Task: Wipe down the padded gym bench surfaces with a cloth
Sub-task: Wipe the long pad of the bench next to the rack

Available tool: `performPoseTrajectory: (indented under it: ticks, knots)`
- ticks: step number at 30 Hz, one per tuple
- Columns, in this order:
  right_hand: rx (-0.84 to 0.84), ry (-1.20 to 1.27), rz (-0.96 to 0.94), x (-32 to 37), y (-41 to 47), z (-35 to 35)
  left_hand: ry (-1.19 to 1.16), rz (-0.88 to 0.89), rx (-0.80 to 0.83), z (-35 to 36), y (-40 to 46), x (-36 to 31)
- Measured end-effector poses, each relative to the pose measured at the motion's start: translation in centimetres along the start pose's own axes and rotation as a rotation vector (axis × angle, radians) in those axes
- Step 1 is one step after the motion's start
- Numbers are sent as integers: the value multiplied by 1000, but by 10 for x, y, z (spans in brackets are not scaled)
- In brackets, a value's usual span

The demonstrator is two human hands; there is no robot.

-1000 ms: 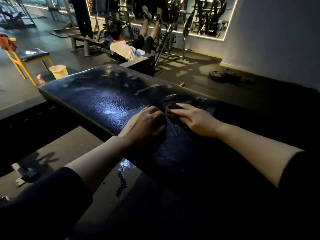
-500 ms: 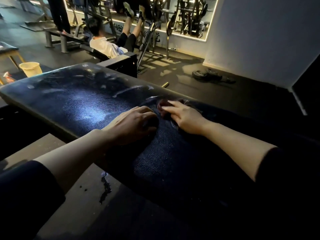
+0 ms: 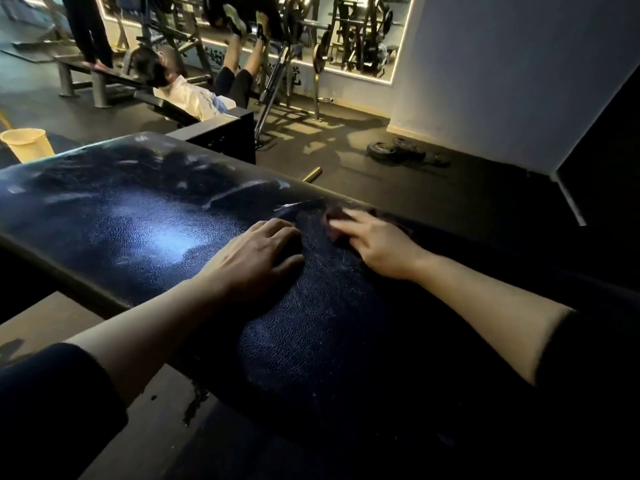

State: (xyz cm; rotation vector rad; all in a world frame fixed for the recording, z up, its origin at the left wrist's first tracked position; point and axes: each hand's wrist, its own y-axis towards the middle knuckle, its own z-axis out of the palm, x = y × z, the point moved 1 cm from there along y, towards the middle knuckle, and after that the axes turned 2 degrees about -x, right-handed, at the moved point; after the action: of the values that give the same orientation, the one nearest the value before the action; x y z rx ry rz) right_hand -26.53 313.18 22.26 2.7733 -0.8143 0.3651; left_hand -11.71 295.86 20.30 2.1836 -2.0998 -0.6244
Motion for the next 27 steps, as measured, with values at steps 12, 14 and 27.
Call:
performPoseTrajectory:
  ticks: [12,14,27]
  knots:
    - [-40,-2,86,27,54,21,37,78,41,2,3,1]
    - [-33,31,18,22,29,11,36,77,49,3,3,3]
    - [-1,55,69,59,76,29,18,80,37,4,6,6]
